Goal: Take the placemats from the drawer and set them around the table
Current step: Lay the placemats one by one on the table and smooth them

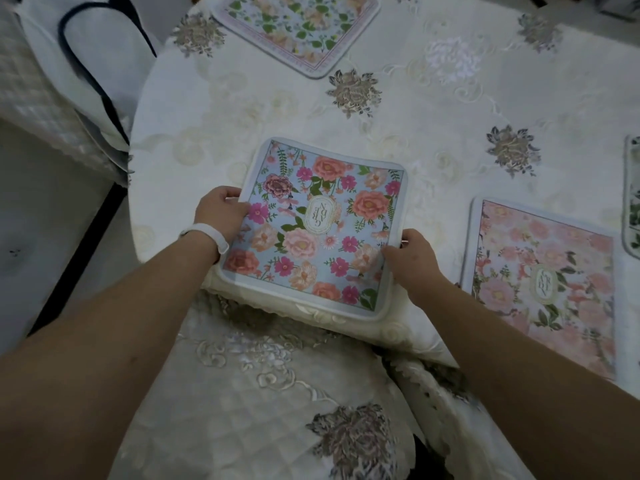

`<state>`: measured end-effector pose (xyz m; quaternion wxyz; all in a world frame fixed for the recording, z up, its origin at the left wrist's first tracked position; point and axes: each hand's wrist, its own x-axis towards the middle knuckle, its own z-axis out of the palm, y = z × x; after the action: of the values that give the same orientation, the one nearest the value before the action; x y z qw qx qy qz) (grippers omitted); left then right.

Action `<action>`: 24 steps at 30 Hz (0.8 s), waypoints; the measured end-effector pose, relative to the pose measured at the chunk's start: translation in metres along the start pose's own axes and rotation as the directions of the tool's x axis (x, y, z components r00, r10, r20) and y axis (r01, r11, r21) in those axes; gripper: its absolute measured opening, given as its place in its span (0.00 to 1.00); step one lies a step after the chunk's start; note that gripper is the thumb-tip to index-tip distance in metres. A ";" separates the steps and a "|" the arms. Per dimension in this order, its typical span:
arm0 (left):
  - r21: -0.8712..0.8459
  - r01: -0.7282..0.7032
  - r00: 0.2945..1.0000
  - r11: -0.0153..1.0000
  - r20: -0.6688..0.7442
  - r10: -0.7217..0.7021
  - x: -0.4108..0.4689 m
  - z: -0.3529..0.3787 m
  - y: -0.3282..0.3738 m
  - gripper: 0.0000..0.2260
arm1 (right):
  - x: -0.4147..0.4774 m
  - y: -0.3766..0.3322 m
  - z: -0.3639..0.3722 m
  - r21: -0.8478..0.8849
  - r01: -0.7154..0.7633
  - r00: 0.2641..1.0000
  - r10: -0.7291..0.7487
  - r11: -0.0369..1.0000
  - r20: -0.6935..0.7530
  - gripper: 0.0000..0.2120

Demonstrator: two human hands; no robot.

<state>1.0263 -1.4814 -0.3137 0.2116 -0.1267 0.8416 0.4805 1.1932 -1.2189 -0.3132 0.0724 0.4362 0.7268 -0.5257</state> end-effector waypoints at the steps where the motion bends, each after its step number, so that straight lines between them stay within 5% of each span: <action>1: -0.011 -0.004 1.000 1.000 -0.007 0.004 -0.002 0.001 -0.001 0.07 | -0.001 -0.001 -0.001 -0.006 0.005 1.000 -0.005 1.000 -0.008 0.08; 14: 0.208 -0.232 0.971 0.950 -0.005 0.238 -0.018 0.004 -0.026 0.18 | -0.004 0.011 -0.006 -0.088 -0.030 0.999 0.033 0.996 0.032 0.12; 17: 0.326 -0.315 0.946 0.891 0.028 0.324 -0.020 0.006 -0.030 0.20 | -0.007 0.011 -0.004 -0.233 0.038 0.998 -0.049 0.972 -0.042 0.18; 20: 0.554 -0.487 0.862 0.675 0.182 0.473 -0.023 0.011 -0.033 0.23 | -0.009 0.014 0.003 -0.546 0.254 0.931 -0.355 0.798 -0.087 0.26; 22: 0.639 -0.599 0.783 0.482 0.343 0.518 -0.024 0.021 -0.034 0.26 | -0.008 0.014 0.010 -0.686 0.417 0.855 -0.513 0.596 0.074 0.28; 24: 0.677 -0.652 0.739 0.341 0.466 0.487 -0.025 0.035 -0.036 0.28 | -0.001 0.014 0.020 -0.742 0.524 0.810 -0.515 0.419 0.281 0.30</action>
<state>1.0717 -1.4691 -0.3444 0.1383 0.3313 0.9286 0.0934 1.1969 -1.2352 -0.3308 0.0952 0.1088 0.9787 -0.1459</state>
